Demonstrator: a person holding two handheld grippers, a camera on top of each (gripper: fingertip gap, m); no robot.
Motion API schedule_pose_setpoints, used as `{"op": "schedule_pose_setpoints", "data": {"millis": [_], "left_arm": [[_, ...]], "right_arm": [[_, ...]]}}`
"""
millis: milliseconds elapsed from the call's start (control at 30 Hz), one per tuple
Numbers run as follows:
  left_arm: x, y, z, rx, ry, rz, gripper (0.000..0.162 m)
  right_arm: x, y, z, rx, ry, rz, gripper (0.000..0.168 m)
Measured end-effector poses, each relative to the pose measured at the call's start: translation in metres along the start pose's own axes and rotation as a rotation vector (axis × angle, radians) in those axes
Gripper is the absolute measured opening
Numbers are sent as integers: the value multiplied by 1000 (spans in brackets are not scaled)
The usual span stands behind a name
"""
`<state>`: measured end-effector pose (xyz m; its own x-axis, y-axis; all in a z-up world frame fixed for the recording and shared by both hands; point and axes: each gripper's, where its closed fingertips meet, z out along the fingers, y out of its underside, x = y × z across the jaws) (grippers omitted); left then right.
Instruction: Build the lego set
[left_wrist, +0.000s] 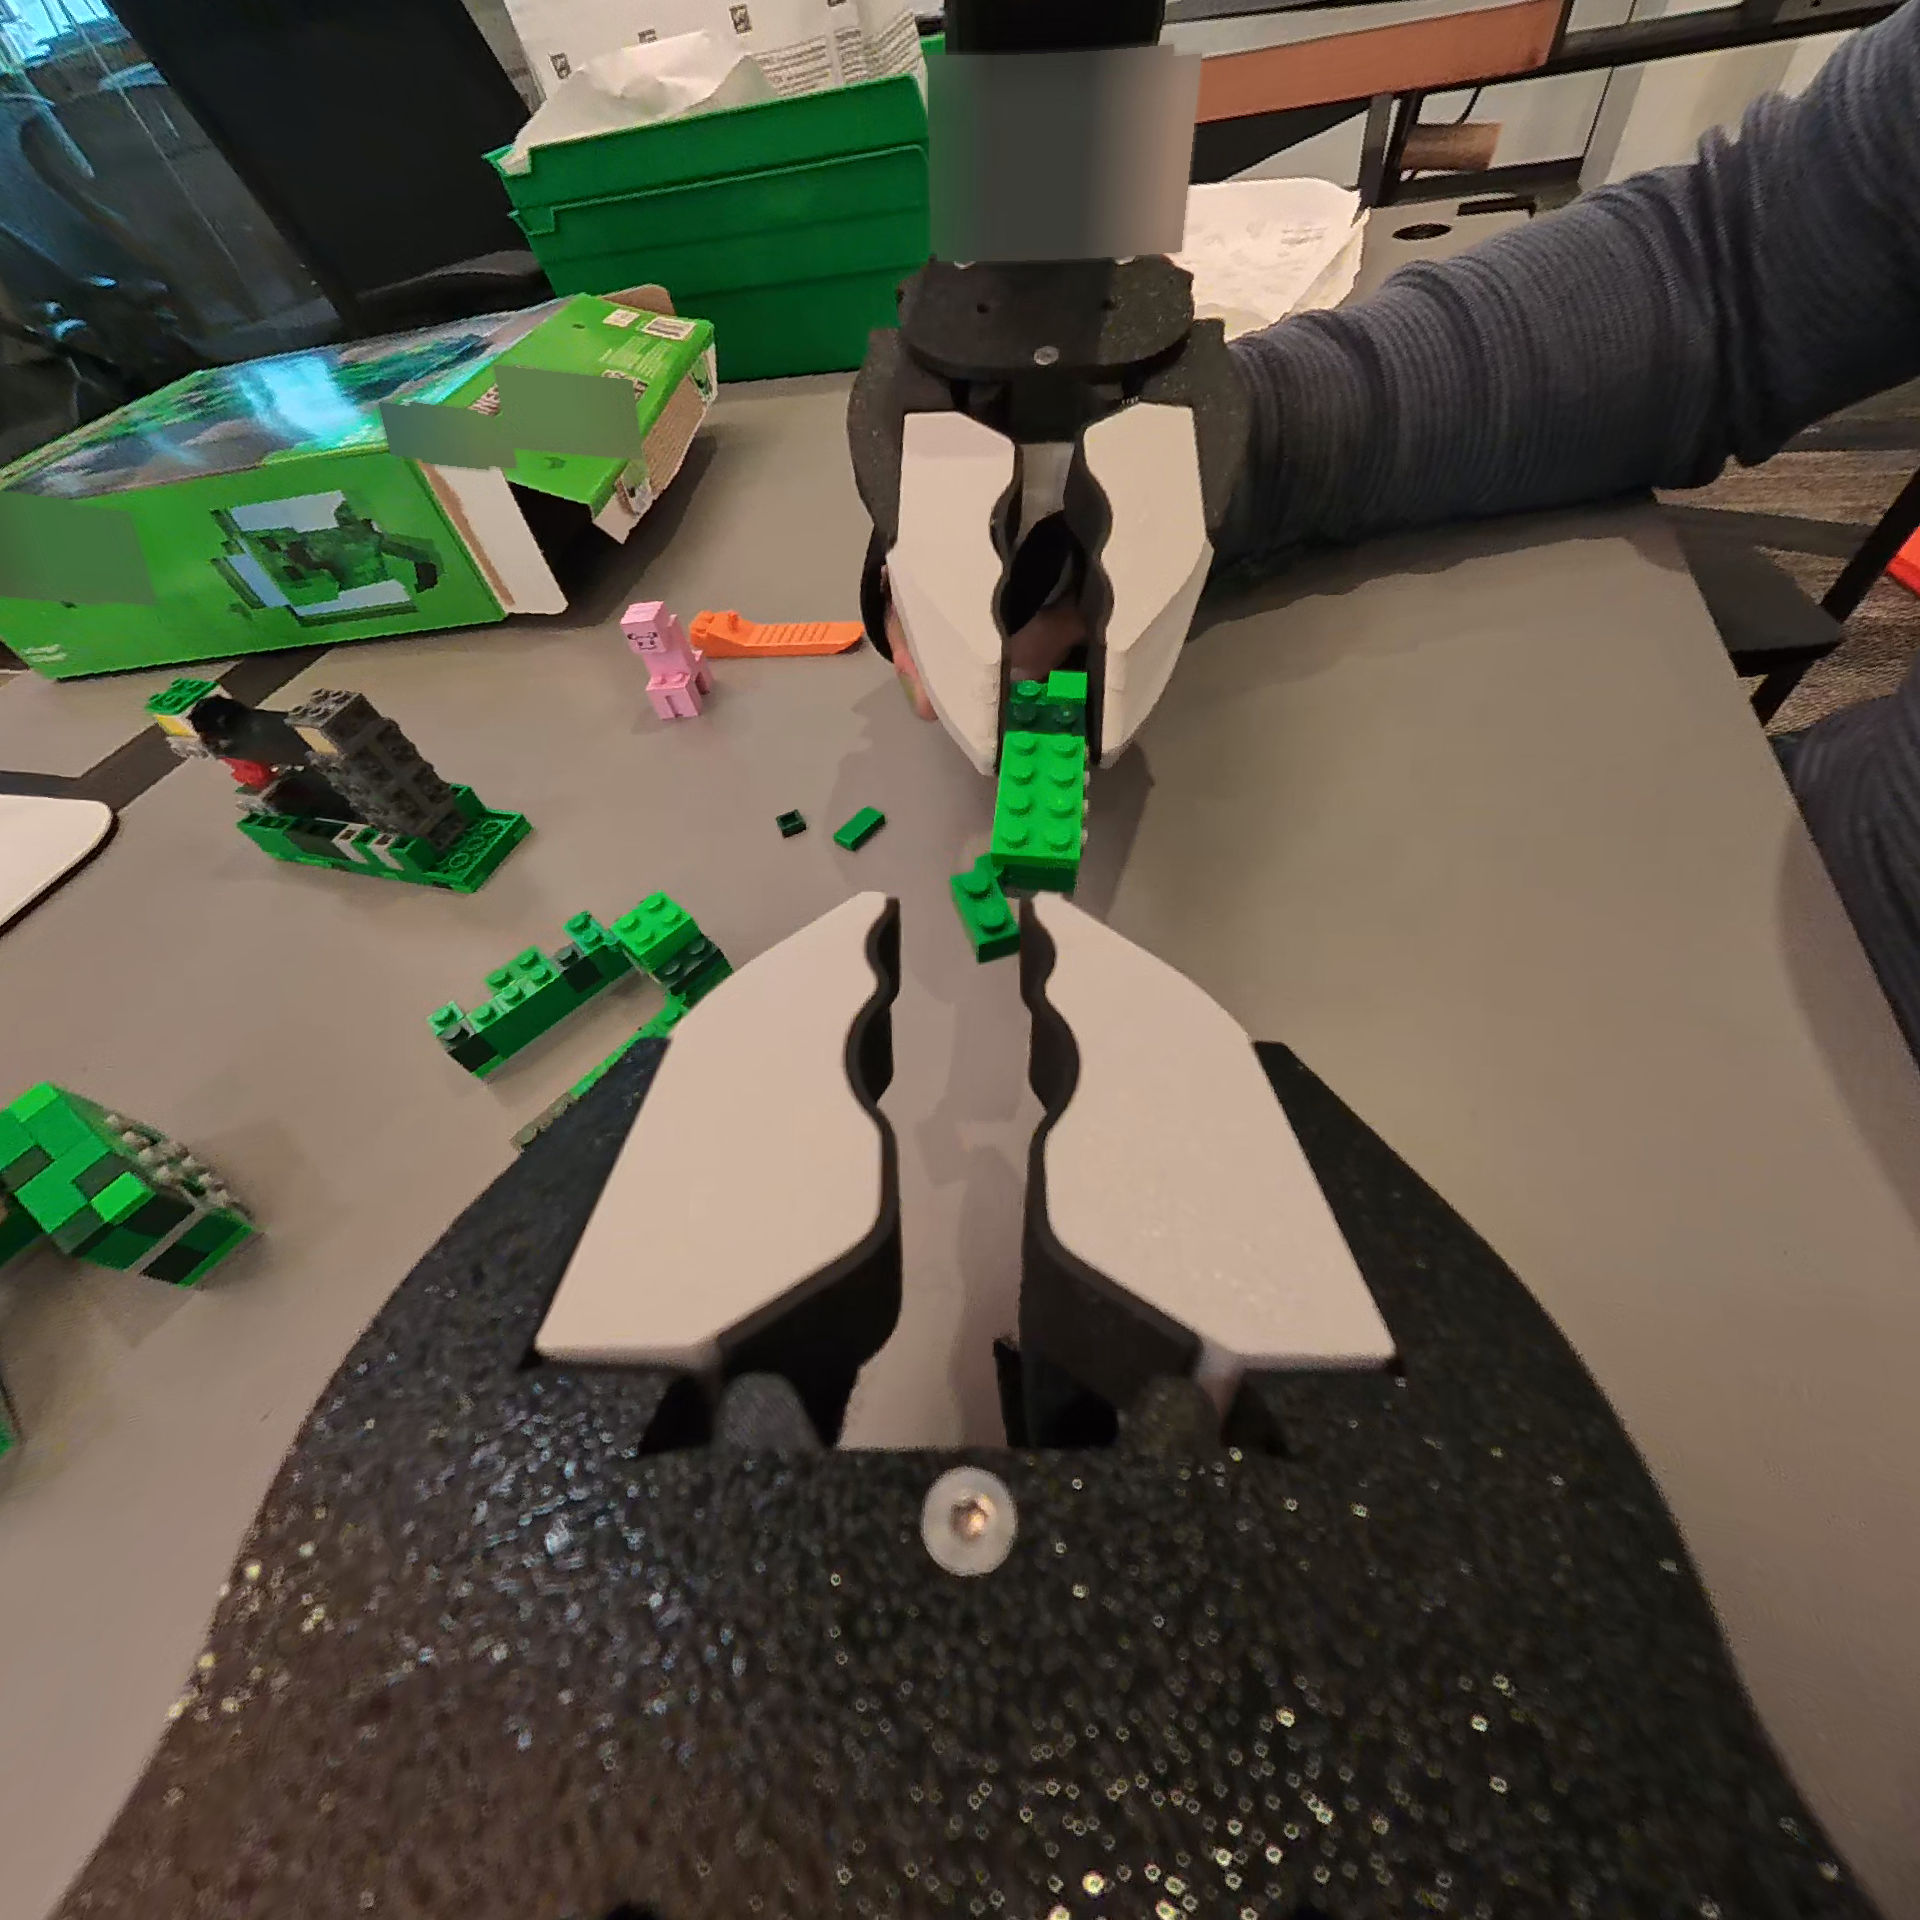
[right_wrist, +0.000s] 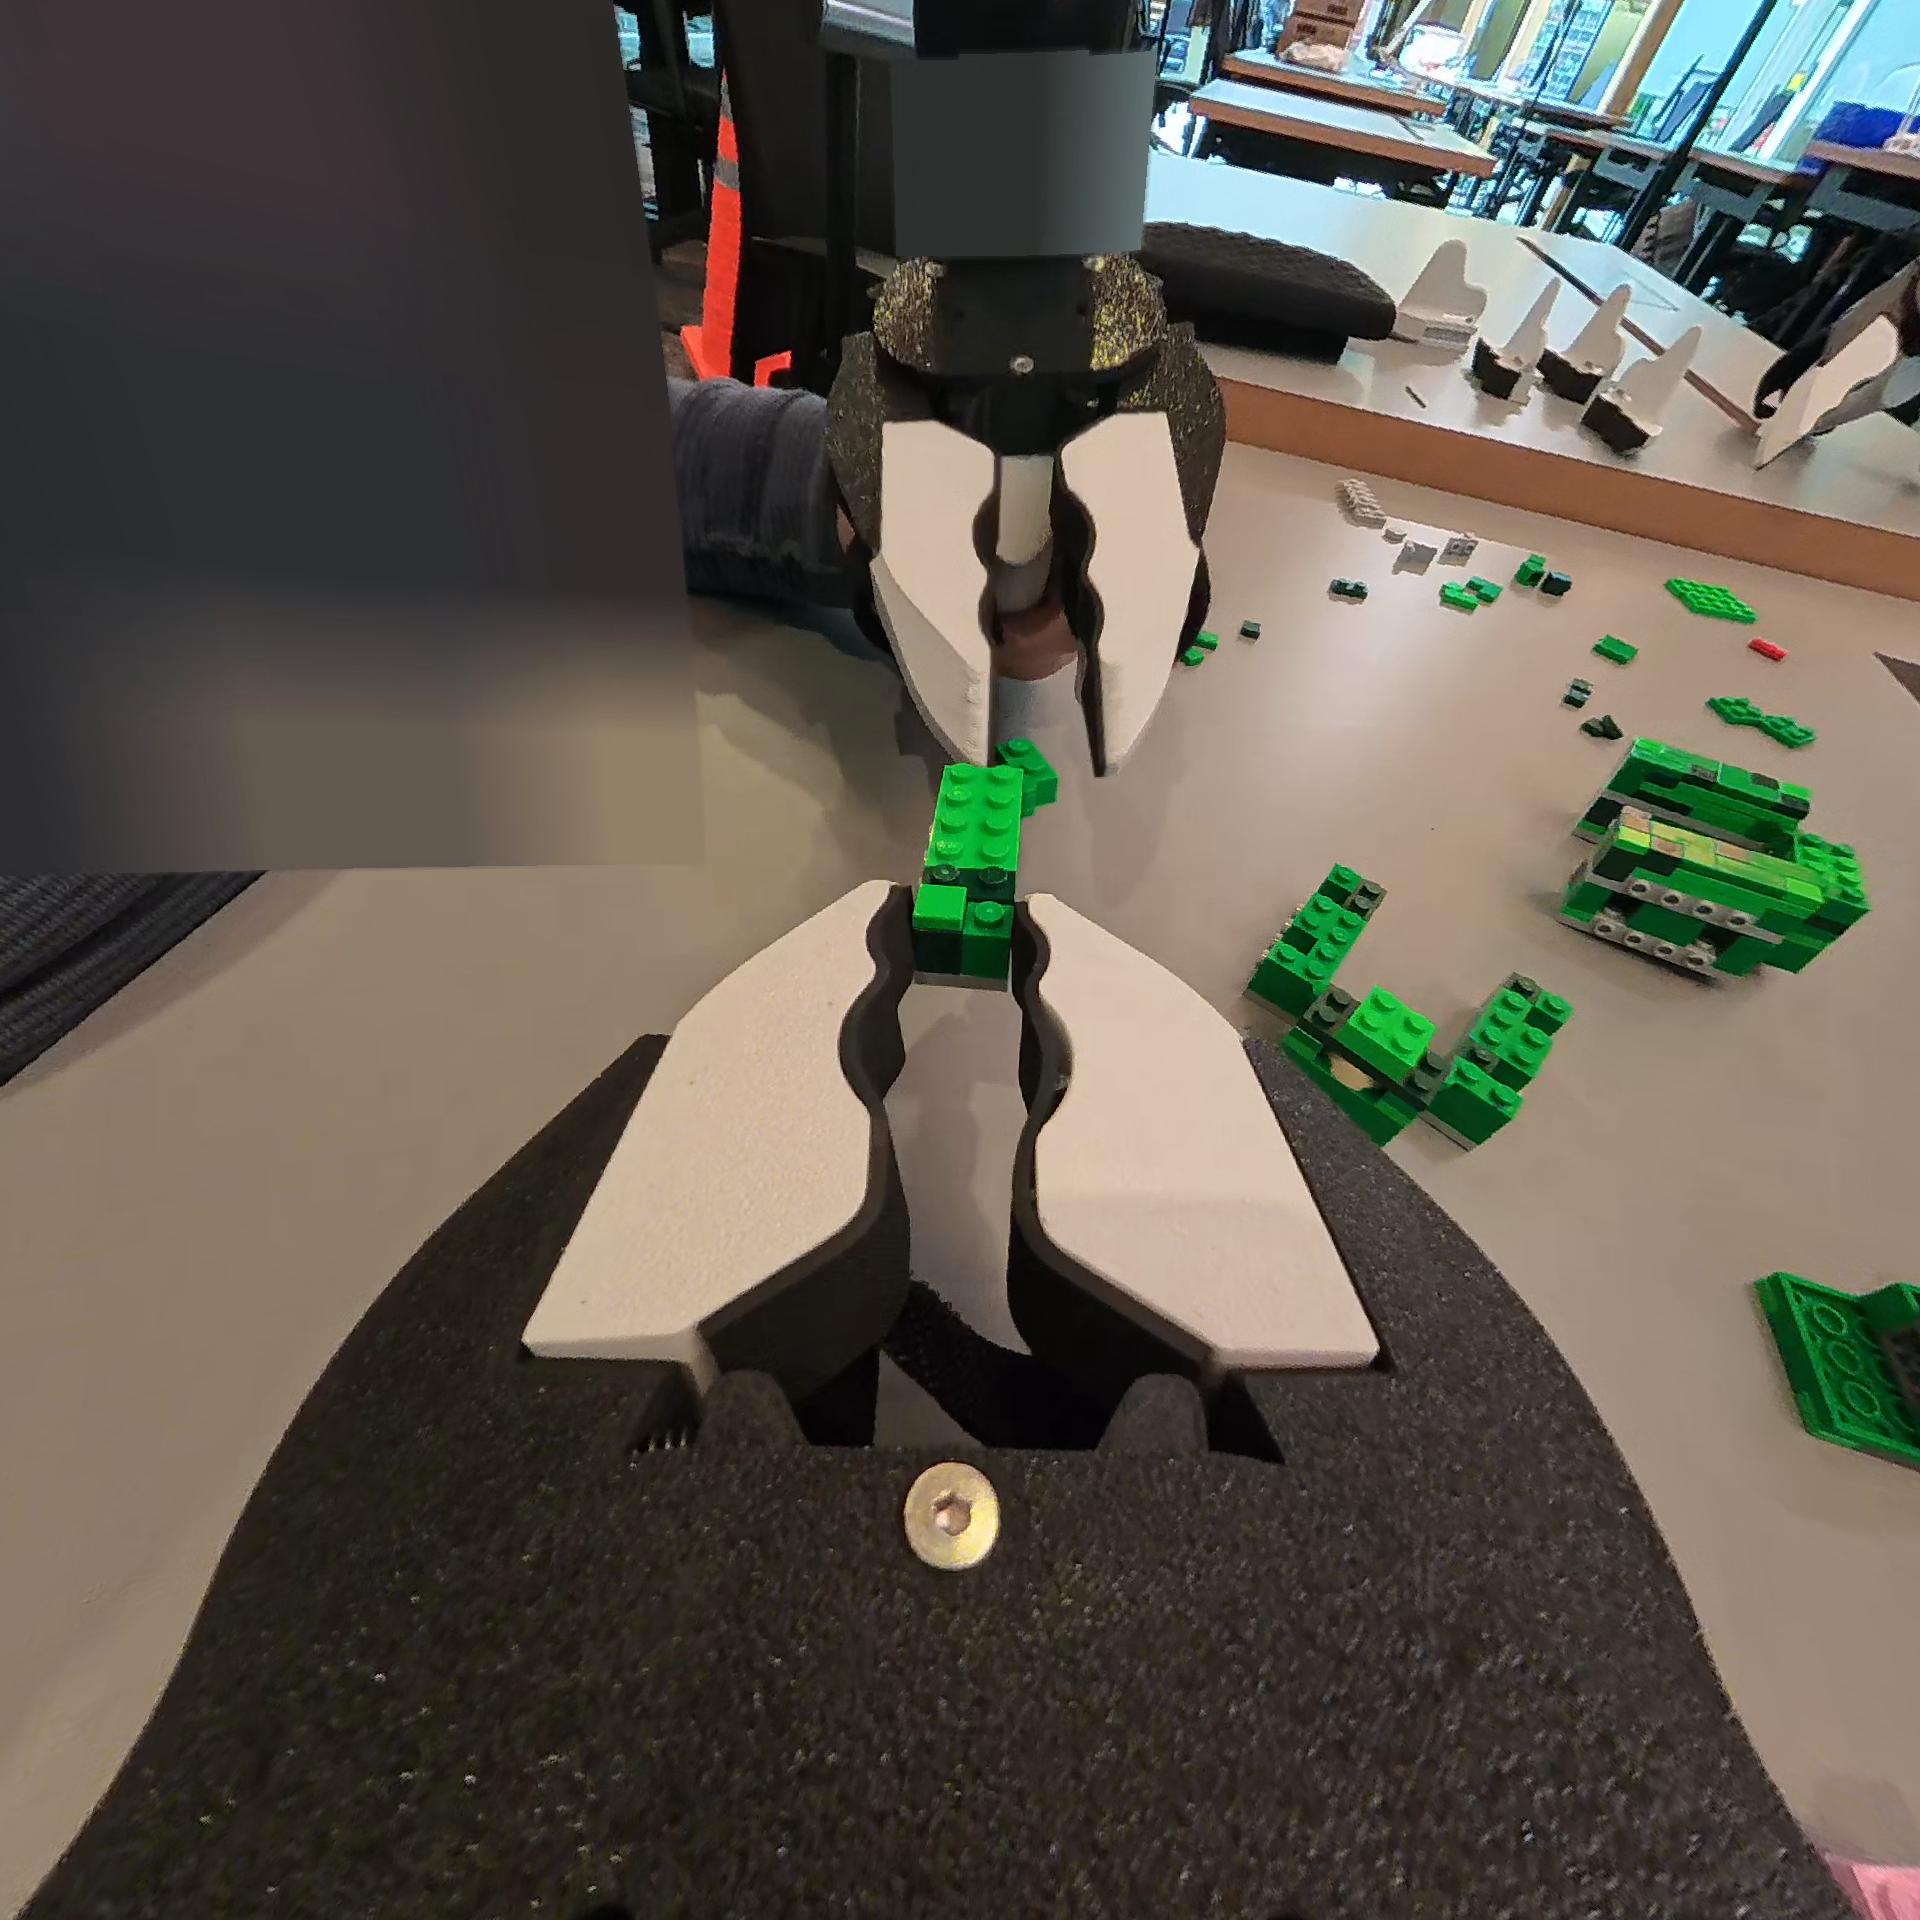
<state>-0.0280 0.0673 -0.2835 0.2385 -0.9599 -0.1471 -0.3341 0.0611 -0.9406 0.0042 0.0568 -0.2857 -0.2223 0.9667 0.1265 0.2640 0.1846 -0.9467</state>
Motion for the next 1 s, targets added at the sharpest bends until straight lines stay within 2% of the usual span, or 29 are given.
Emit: {"op": "schedule_pose_setpoints", "data": {"millis": [133, 300, 500, 633, 667, 733, 800, 1000], "left_arm": [[6, -1, 1, 10, 46, 3, 11], [15, -1, 0, 16, 122, -33, 10], [31, 3, 0, -10, 229, 11, 9], [26, -2, -2, 32, 192, -4, 10], [22, -8, -3, 68, 167, -19, 20], [15, -14, -4, 108, 125, -54, 59], [14, -10, 0, 85, 109, -55, 66], [23, -2, 11, 5, 91, 75, 39]], "right_arm": [[-2, -1, -1, 8, -23, 10, 17], [-9, -1, -1, 7, -95, 24, 17], [-22, 3, 0, -28, -233, 52, 17], [-18, 1, -1, -14, -219, 69, 17], [-17, 2, 0, -17, -200, 63, 17], [-13, 3, 1, -23, -146, 31, 17], [-11, 1, 3, -10, -101, -10, 17], [-10, -4, 10, 9, -60, -52, 17]]}}
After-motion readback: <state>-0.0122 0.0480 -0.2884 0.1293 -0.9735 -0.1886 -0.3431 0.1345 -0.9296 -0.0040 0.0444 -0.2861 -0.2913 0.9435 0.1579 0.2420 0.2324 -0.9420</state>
